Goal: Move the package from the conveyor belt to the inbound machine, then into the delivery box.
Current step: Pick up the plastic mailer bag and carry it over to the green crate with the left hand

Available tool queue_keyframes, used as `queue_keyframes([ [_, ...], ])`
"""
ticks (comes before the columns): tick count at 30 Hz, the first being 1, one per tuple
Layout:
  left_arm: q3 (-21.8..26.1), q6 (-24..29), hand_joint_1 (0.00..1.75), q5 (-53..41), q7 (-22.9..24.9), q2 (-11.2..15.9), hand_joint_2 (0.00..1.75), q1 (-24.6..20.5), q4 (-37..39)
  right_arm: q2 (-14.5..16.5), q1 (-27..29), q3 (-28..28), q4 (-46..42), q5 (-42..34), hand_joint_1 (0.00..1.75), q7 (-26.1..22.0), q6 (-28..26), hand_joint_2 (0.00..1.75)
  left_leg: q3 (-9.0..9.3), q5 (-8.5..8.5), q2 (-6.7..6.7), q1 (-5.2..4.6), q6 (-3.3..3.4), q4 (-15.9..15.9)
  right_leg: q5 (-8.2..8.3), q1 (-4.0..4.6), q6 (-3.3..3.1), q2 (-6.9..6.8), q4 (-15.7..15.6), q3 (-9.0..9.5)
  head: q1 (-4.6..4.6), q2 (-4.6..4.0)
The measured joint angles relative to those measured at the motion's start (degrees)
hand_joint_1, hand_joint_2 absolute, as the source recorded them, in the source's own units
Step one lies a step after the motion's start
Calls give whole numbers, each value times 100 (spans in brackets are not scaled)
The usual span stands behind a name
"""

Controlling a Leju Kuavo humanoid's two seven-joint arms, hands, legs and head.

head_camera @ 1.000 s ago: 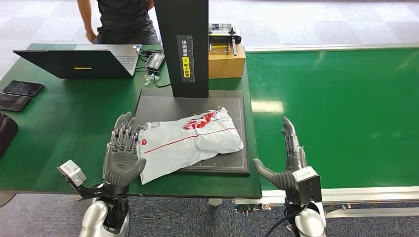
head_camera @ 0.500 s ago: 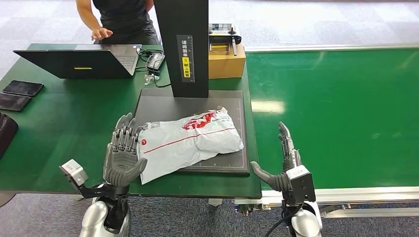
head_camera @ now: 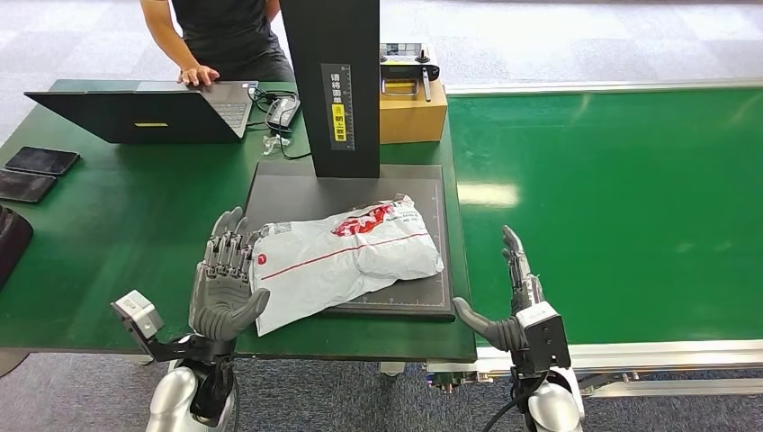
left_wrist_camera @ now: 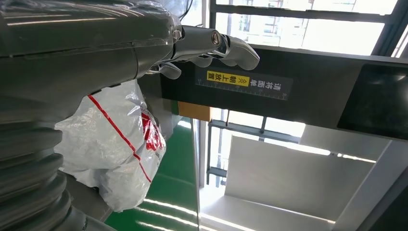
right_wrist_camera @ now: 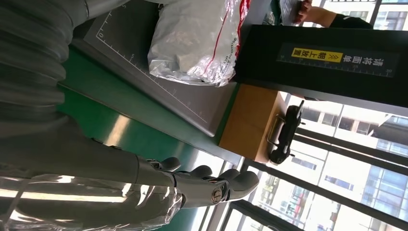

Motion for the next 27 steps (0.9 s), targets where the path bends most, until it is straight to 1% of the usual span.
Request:
queue_keyframes([
  [7,1,25,0,-71,-1,0,175,0,2,1,-1,8,32,37,0,30,24,175,0,0,0,0,0,0,0,0,0,0,0,0,0,0],
  [12,-85,362,0,-804,-5,0,175,-4,2,4,0,20,41,56,0,33,27,175,0,0,0,0,0,0,0,0,0,0,0,0,0,0],
  [15,-261,731,0,-1560,33,4,175,-50,14,11,-1,42,52,81,0,51,70,175,0,0,-1,0,0,0,0,0,0,-1,0,0,0,0],
  [17,-463,1124,0,-2315,155,7,175,-118,39,21,-2,59,78,98,0,101,116,175,0,0,-2,0,0,0,0,-1,0,-2,0,0,0,0],
  [20,-803,1834,0,-3540,553,9,175,-258,128,37,-1,61,134,137,0,197,187,175,0,0,-1,0,0,0,0,-1,0,-1,0,0,0,0],
  [22,-1026,2180,0,-4259,886,8,175,-391,243,55,-2,61,186,180,0,235,236,175,0,0,-2,-1,0,0,0,-1,0,-2,-1,0,0,0],
  [25,-1370,2441,0,-5174,1337,-3,175,-682,570,109,-8,61,267,245,0,257,299,175,0,0,-3,-1,0,1,1,-1,0,-3,-1,1,0,0],
  [27,-1555,2465,0,-5490,1512,-34,175,-867,817,141,-10,61,307,284,0,263,328,175,1,0,-2,-1,0,1,1,-1,0,-1,-1,1,1,0],
])
